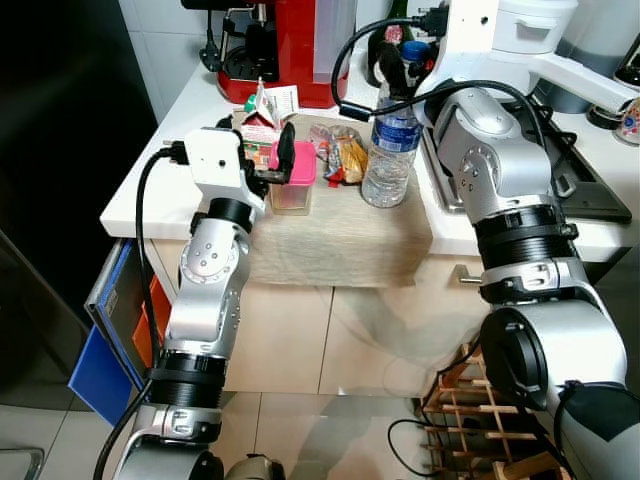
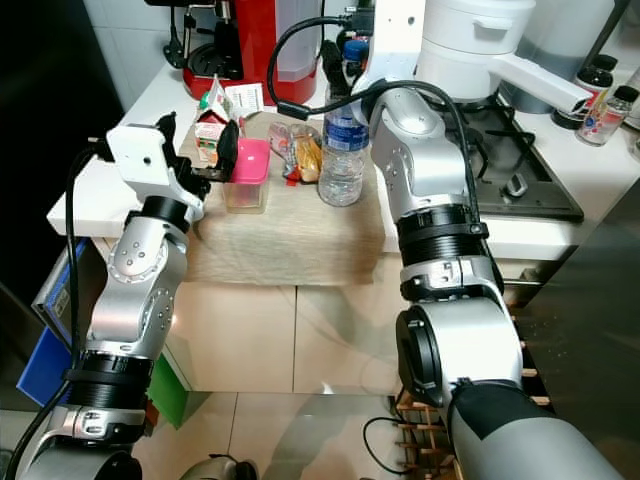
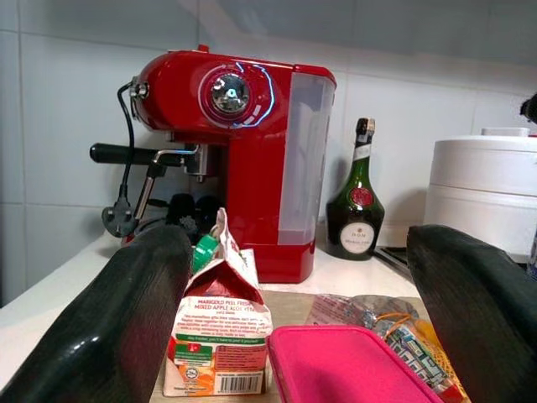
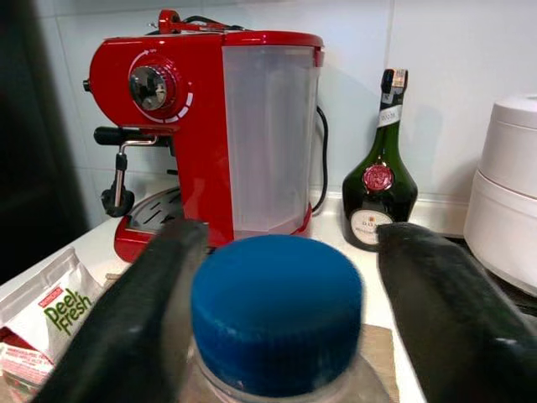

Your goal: Restocking fridge

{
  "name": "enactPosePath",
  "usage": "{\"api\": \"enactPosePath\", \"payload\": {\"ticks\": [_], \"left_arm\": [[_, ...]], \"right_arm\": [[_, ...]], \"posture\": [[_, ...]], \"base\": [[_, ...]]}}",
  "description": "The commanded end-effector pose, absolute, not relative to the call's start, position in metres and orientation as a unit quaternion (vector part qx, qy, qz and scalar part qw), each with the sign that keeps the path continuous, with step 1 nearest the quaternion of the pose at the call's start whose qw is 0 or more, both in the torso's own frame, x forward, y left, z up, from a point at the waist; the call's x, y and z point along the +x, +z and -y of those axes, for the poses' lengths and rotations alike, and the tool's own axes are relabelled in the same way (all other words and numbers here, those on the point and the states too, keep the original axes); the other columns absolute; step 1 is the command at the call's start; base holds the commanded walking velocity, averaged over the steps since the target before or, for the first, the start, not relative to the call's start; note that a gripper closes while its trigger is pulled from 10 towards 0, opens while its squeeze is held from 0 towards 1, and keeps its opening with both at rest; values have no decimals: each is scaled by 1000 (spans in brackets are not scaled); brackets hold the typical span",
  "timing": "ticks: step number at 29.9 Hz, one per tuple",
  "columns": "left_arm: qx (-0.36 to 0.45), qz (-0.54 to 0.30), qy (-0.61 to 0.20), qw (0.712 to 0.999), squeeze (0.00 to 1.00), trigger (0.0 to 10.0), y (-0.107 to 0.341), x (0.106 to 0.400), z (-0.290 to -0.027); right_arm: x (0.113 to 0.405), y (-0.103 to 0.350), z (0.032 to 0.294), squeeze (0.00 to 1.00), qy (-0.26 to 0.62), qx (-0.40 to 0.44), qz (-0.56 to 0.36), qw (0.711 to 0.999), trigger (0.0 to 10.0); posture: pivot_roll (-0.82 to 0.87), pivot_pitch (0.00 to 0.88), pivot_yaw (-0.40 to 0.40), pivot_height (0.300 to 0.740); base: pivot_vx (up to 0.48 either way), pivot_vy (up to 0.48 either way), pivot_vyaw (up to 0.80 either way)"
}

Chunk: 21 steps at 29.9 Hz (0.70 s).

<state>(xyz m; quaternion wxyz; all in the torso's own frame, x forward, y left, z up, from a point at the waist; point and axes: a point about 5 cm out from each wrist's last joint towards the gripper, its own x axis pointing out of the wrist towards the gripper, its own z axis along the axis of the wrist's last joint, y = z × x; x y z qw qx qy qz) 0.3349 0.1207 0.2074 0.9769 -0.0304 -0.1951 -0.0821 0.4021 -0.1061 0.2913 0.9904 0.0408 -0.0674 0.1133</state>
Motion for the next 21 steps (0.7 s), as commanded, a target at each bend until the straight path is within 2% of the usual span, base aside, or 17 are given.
{"api": "enactPosePath", "payload": {"ticks": [1, 13, 21], "left_arm": [[-27, 195, -84, 977, 0, 10000, 207, 334, -119], [-6, 173, -80, 982, 0, 10000, 201, 337, -116], [-4, 178, -85, 980, 0, 10000, 203, 338, -112]], "right_arm": [[402, 280, 107, 0, 113, 40, 45, 992, 0], [397, 254, 113, 0, 109, 22, 68, 991, 0], [391, 289, 127, 0, 86, 22, 179, 980, 0]], "posture": [[13, 0, -24, 740], [4, 0, -22, 740], [0, 0, -16, 740]], "base": [[0, 0, 0], [0, 0, 0], [0, 0, 0]]}}
